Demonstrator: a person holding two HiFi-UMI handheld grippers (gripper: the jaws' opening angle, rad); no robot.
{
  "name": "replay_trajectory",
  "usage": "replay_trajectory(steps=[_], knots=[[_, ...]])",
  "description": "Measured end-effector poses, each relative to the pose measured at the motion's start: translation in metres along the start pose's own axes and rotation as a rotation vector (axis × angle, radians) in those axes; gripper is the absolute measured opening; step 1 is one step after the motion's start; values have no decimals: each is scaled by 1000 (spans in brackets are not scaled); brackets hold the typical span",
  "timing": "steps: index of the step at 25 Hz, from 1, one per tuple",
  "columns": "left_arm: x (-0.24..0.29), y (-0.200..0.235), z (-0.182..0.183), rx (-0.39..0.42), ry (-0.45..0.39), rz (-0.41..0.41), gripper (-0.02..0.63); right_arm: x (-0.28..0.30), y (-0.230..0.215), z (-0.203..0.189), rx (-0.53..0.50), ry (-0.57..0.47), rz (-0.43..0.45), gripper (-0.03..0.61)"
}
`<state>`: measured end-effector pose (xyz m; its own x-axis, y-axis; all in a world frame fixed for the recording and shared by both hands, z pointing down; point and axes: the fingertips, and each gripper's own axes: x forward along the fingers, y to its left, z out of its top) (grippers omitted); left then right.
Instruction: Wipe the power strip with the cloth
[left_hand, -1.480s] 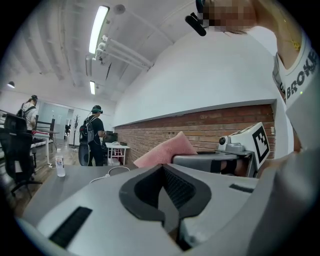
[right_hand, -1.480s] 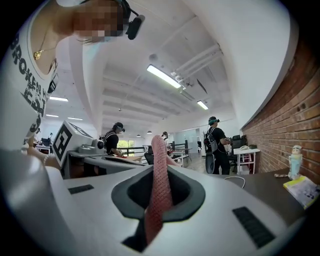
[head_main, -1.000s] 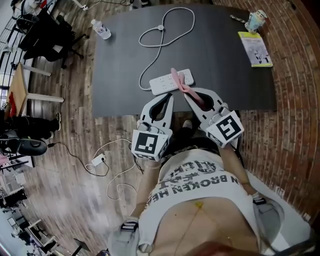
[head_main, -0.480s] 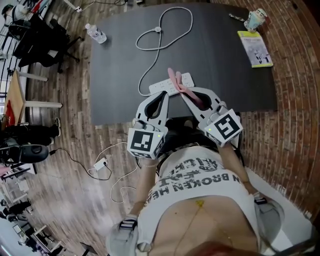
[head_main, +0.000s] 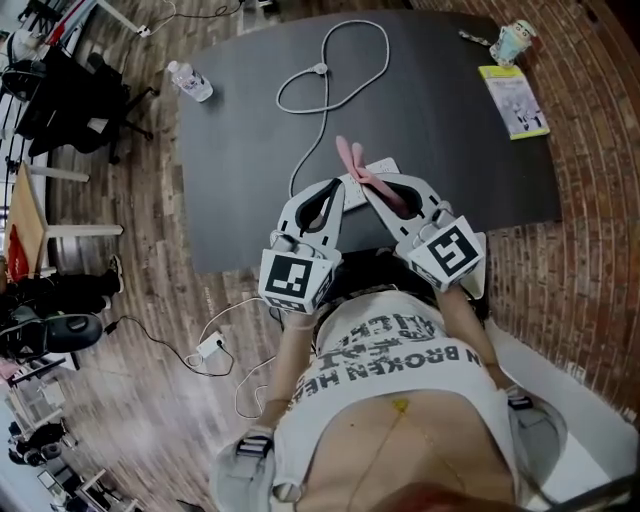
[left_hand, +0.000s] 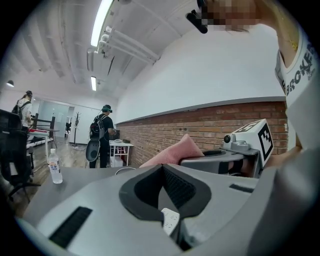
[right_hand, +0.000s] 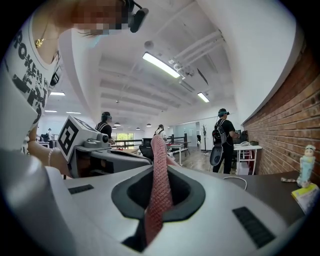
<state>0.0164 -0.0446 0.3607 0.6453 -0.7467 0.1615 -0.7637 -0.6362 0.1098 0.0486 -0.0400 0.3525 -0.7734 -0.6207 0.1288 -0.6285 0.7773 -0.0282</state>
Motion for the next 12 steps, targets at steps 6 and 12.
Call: replay_trajectory(steps=[6, 12], knots=[[-7, 21, -10, 0, 15, -32, 8, 24, 8, -9, 10, 11, -27, 17], [-18, 32, -14, -8, 24, -20, 8, 37, 17, -16, 21, 32, -14, 17]])
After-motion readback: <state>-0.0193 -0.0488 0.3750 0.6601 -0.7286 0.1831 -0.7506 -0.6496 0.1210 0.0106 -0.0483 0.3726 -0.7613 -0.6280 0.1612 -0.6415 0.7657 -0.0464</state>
